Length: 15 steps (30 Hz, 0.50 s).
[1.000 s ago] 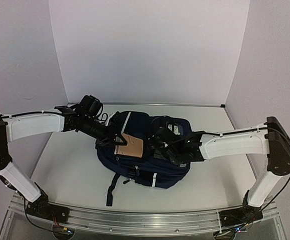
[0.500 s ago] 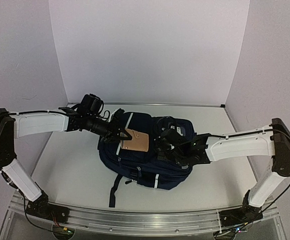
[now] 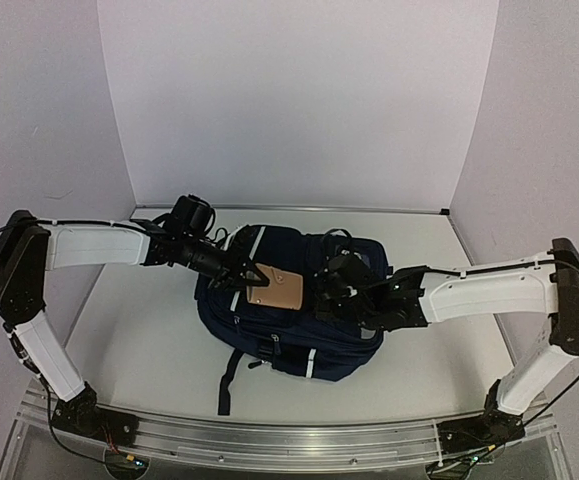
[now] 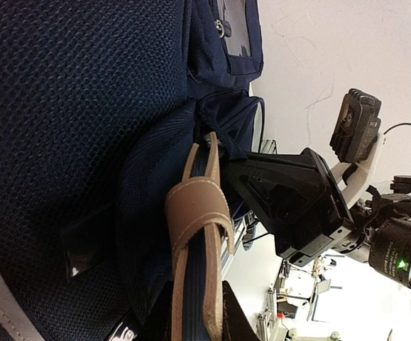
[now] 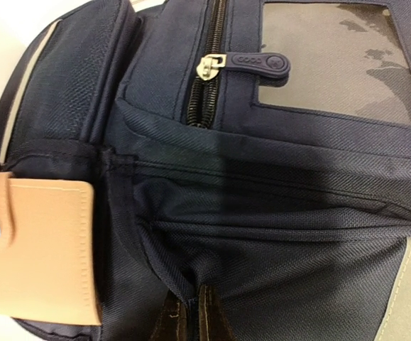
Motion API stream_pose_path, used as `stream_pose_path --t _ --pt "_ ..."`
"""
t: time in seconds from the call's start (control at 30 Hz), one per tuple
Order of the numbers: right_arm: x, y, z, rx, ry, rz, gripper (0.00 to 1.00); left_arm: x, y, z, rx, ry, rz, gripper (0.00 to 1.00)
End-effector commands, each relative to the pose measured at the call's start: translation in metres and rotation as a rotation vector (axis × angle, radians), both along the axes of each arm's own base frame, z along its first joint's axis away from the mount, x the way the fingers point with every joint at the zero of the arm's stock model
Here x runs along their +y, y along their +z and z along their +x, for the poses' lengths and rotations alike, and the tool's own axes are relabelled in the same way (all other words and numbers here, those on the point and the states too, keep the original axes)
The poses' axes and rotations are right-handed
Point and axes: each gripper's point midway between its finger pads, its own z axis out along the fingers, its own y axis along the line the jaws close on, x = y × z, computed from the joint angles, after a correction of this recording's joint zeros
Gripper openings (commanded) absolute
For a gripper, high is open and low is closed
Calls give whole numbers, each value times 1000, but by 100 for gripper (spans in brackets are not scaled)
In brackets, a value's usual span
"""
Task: Pack the student bag
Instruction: Place the personal item in the student bag.
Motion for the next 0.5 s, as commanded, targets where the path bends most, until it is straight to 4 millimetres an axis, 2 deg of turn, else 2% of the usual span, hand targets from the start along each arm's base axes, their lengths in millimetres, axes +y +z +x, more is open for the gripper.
stream_pose_path --t 0.0,0.17,0.47 --pt "36 59 -9 -45 114 231 0 -4 -14 14 -46 22 83 0" --pt "37 74 -11 -63 123 274 0 -7 -23 11 -27 9 116 0" --pt "30 96 -5 -101 67 329 0 -3 -45 -10 53 -37 184 0"
